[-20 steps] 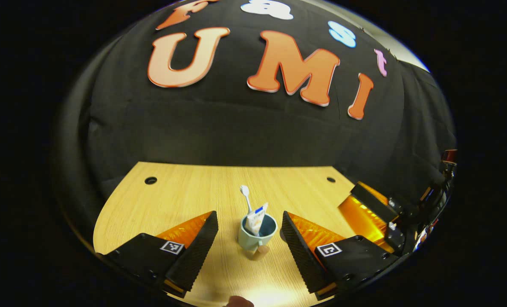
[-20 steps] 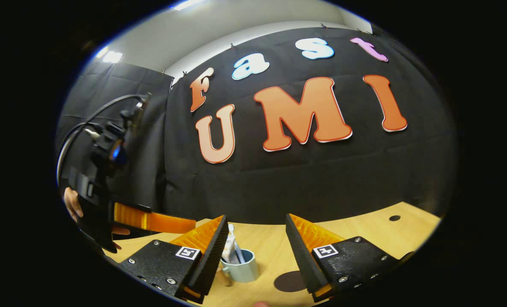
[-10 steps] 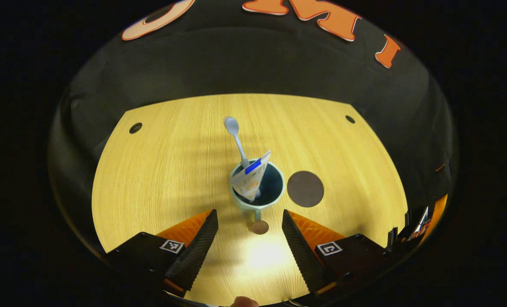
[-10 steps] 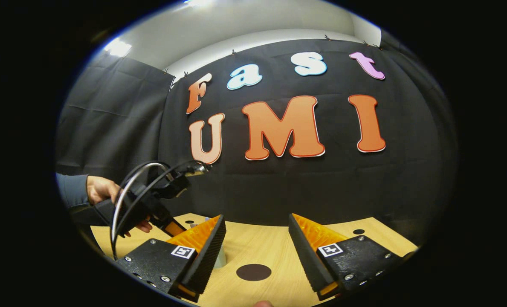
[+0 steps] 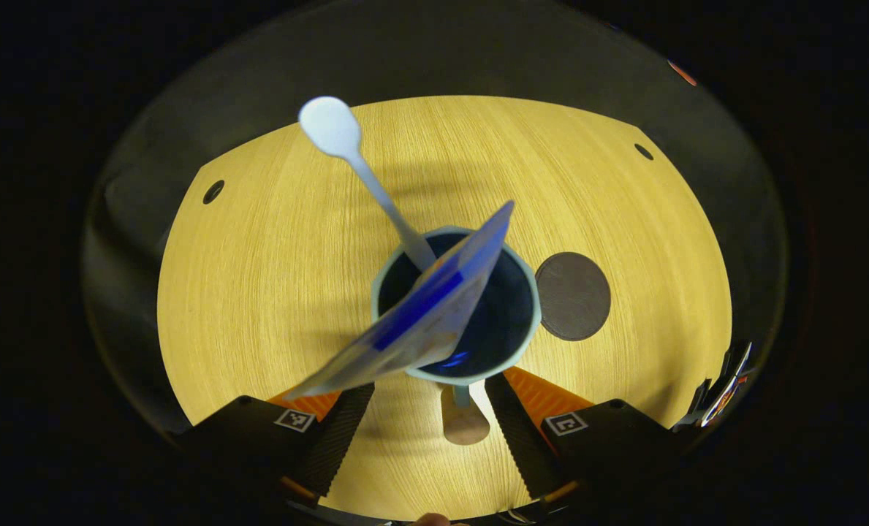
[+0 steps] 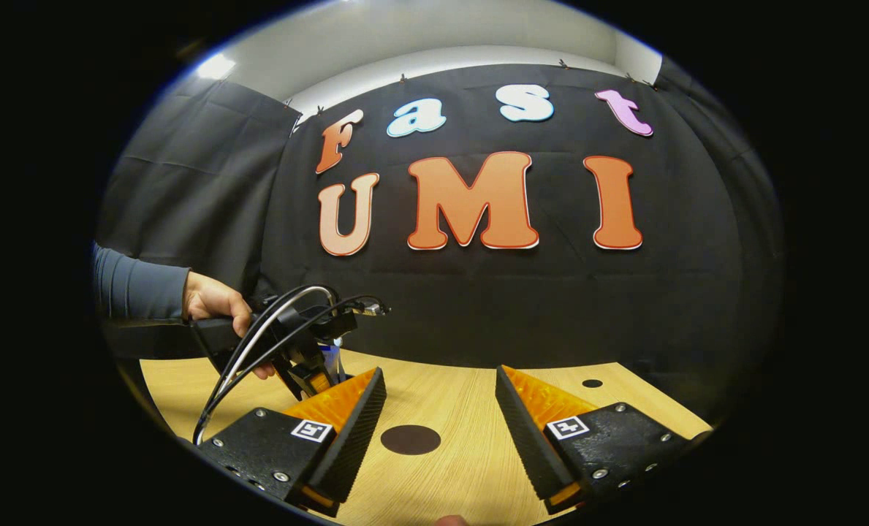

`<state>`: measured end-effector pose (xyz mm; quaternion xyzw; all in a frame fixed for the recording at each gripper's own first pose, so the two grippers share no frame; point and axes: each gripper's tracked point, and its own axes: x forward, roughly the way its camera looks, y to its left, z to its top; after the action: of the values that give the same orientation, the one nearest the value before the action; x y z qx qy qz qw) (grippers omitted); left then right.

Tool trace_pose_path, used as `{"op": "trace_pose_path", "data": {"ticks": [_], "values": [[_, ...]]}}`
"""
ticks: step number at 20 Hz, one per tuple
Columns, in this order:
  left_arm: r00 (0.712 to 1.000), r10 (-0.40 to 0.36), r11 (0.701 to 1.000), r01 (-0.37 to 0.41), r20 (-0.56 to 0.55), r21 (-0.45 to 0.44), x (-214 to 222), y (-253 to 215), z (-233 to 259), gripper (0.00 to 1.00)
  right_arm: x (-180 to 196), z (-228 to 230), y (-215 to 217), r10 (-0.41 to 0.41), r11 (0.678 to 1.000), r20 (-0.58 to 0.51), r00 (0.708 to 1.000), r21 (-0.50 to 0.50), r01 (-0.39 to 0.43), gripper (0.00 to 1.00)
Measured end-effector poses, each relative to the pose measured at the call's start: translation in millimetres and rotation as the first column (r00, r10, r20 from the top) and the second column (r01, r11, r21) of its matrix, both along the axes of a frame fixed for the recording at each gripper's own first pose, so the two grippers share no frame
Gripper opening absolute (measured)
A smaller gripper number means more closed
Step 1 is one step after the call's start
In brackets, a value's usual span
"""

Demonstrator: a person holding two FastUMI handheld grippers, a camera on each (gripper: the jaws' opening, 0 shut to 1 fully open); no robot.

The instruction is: Put the toothbrush and toothpaste on the desktop into the cup, then pick up the cup and place it on the coaster on the desktop.

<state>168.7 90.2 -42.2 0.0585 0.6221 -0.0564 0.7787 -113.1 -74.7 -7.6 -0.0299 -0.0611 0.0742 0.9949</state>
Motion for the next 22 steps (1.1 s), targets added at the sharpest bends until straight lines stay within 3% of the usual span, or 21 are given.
{"op": "trace_pose_path", "data": {"ticks": [2,4,5,7,12,13,14,16,22], "values": [[1.0,0.003,1.0,-0.004,-0.015,-0.005,4.6,-7.6,-2.9,0.94,1.1,-1.9,-0.1,-0.001,1.0,-0.011,1.0,0.001,0.001,0.91],[1.0,-0.01,1.0,0.01,-0.013,0.007,10.5,-16.0,2.7,0.79,0.2,-2.9,-2.8,-0.01,1.0,-0.014,1.0,0.01,0.01,0.92],[1.0,-0.015,1.0,0.015,-0.01,0.027,14.1,-15.8,3.2,0.67,-0.4,-3.5,-3.6,-0.012,1.0,-0.013,1.0,0.019,0.012,0.91],[1.0,0.002,1.0,-0.002,0.002,0.027,23.6,-20.3,8.0,0.3,-1.7,-3.2,-4.4,-0.01,0.999,-0.012,1.0,0.031,0.01,0.91],[0.998,-0.035,0.997,0.031,0.052,0.068,50.7,-34.1,27.3,0.29,-8.6,-5.0,-16.5,-0.025,0.999,-0.016,1.0,0.045,0.026,0.91],[0.997,-0.046,0.998,0.042,0.065,0.056,11.0,-25.0,43.5,0.28,-10.6,-4.7,-17.6,-0.025,0.999,-0.016,1.0,0.048,0.026,0.92],[0.995,-0.059,0.998,0.056,0.084,0.041,47.4,-27.0,69.4,0.28,-13.0,-3.5,-18.6,-0.026,0.999,-0.015,1.0,0.045,0.026,0.91],[0.991,-0.091,0.996,0.088,0.103,0.034,47.6,-54.1,78.5,0.29,-17.0,-1.3,-25.5,-0.041,0.998,-0.012,0.999,0.038,0.041,0.92],[0.975,-0.189,0.981,0.191,0.118,-0.01,62.0,-87.9,41.3,0.28,-31.7,5.9,-40.7,-0.081,0.997,-0.001,0.997,-0.001,0.081,0.92]]}}
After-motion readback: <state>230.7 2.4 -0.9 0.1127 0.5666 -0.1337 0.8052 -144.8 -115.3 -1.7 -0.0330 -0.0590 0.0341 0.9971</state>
